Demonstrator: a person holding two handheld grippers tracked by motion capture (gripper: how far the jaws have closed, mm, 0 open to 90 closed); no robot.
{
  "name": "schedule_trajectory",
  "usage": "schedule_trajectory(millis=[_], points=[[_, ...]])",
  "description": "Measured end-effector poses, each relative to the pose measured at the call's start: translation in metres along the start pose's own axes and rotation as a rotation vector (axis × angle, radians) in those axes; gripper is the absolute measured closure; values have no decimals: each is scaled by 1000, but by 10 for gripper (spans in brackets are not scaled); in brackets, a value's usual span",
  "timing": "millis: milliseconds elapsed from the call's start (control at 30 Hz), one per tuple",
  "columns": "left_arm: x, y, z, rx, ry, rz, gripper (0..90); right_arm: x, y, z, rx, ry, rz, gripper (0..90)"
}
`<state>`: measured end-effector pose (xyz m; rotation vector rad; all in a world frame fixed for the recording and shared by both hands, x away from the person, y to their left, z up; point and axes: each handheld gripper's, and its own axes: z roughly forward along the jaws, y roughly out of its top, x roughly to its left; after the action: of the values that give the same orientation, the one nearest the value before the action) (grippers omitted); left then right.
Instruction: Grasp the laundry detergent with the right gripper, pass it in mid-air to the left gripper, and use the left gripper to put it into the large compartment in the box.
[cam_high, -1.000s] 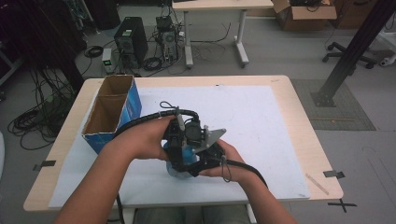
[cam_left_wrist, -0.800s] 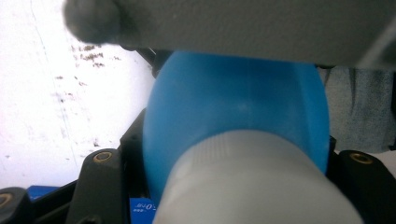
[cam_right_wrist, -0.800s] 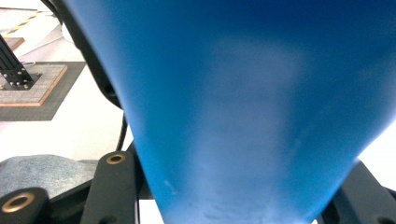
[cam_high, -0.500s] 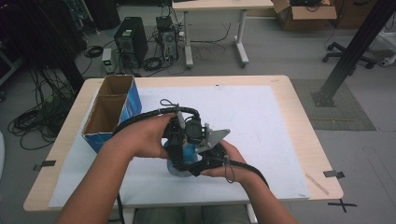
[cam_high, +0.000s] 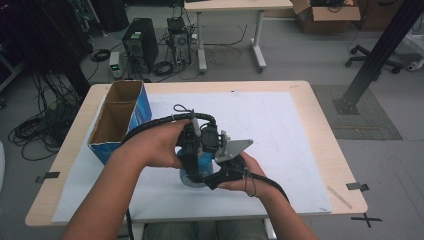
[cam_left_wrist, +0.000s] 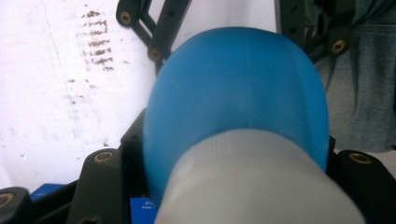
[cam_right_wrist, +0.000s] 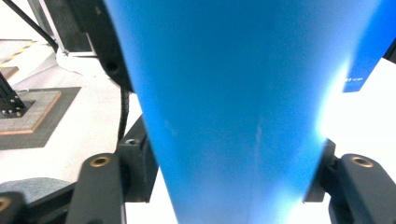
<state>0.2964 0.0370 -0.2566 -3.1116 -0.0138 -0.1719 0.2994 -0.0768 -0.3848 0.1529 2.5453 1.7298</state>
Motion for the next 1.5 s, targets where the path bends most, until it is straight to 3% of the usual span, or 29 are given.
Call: schedule_trajectory(millis=[167,433,700,867,1333,1500], points=[[1,1,-1,11,10,-6,395,-1,-2,-3,-3,-6,16,265],[1,5,-5,6,16,4,394,-3,-1,-3,-13,-13,46,186],[1,6,-6,12,13,-2,394,-4,-1,-6,-29,-54,72,74],[3,6,-5,12,12,-7,393,-4,-1,-6,-33,-44,91,3],[7,5,-4,21,10,-28,392,-6,-2,-21,-14,-35,70,3],[12,5,-4,28,2,-74,392,-9,2,-37,8,-28,57,3]])
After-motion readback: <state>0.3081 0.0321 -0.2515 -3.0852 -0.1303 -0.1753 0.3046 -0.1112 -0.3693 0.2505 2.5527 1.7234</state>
